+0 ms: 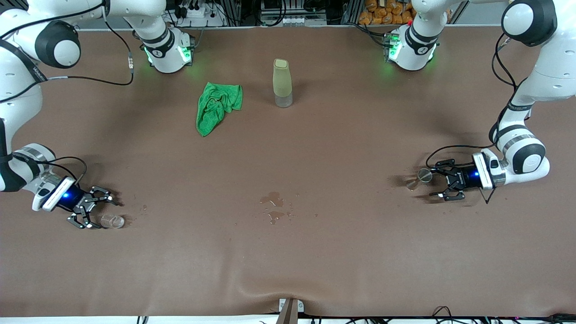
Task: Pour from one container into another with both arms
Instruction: 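Close the left gripper on the jigger while the right gripper grips the beaker, then lift the jigger with the left gripper while the right gripper lifts the beaker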
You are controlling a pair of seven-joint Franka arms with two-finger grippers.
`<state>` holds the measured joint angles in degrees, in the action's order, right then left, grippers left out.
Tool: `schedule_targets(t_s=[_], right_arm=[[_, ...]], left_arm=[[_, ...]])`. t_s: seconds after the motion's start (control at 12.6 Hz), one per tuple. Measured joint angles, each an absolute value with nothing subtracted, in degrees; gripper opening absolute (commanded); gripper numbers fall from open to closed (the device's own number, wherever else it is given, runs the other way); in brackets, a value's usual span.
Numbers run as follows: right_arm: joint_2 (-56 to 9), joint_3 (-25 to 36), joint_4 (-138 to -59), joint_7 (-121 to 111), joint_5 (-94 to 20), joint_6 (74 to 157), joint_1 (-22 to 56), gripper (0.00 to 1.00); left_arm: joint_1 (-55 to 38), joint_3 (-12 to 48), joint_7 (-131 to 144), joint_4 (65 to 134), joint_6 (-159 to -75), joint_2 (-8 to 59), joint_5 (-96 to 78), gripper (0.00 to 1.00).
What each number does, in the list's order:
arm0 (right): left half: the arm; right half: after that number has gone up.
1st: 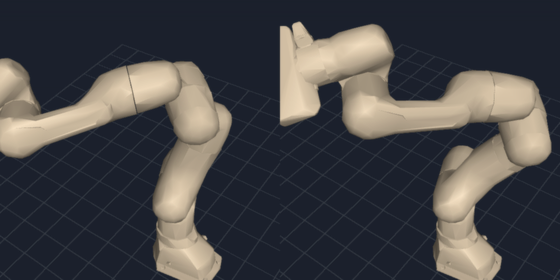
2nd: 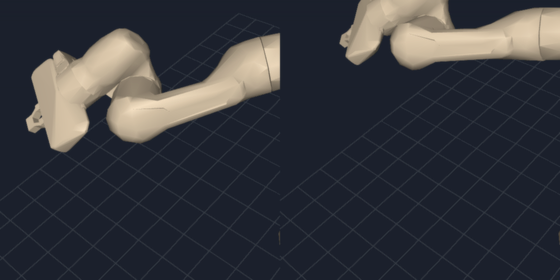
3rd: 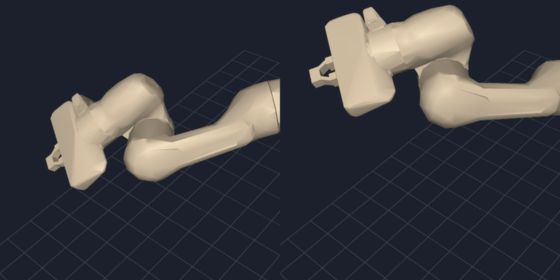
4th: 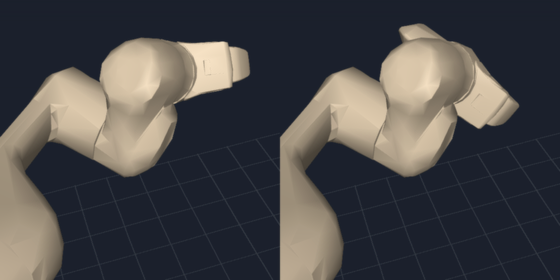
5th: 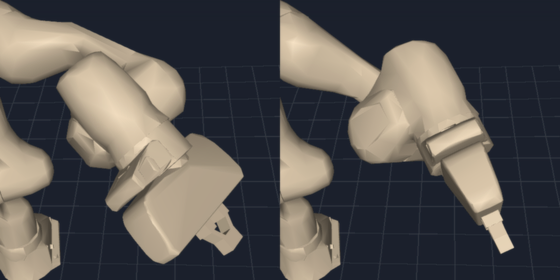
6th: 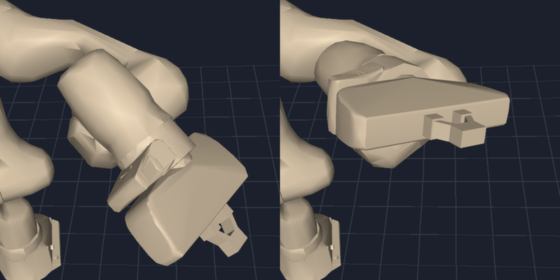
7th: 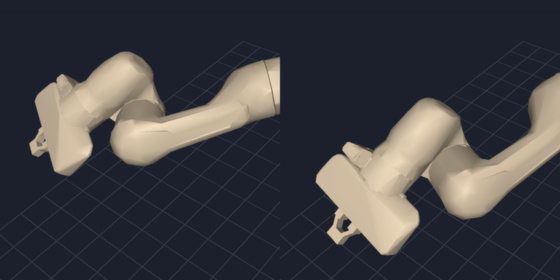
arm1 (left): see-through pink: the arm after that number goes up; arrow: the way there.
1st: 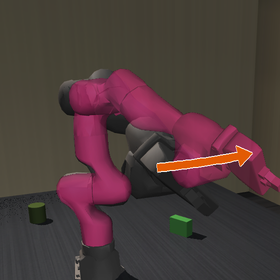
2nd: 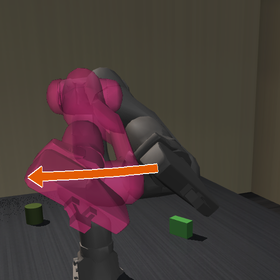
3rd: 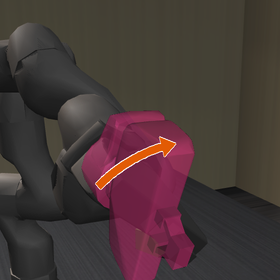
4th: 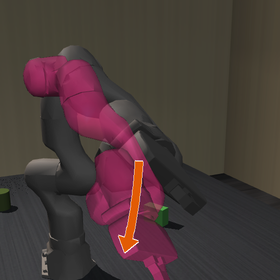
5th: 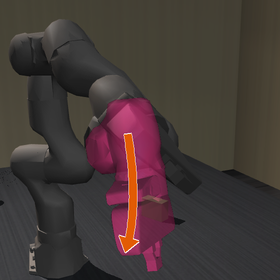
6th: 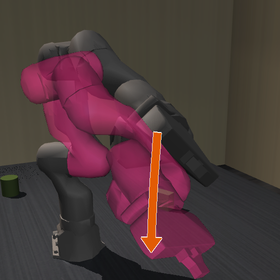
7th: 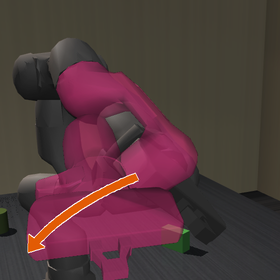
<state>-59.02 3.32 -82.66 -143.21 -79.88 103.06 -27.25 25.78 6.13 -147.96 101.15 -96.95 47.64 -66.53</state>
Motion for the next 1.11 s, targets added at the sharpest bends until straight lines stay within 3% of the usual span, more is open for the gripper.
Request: schedule_targets(t_s=[0.88,1.11], right_arm=[[-61.8,2.9,-82.0,-145.8,-90.1,103.1,-24.2,1.0],[-61.8,2.9,-82.0,-145.8,-90.5,103.5,-24.1,1.0]], left_arm=[[23.0,6.2,-152.9,102.7,-98.8,47.8,-67.9,0.59],[22.0,6.2,-153.6,103.2,-99.2,47.8,-69.1,0.4]])
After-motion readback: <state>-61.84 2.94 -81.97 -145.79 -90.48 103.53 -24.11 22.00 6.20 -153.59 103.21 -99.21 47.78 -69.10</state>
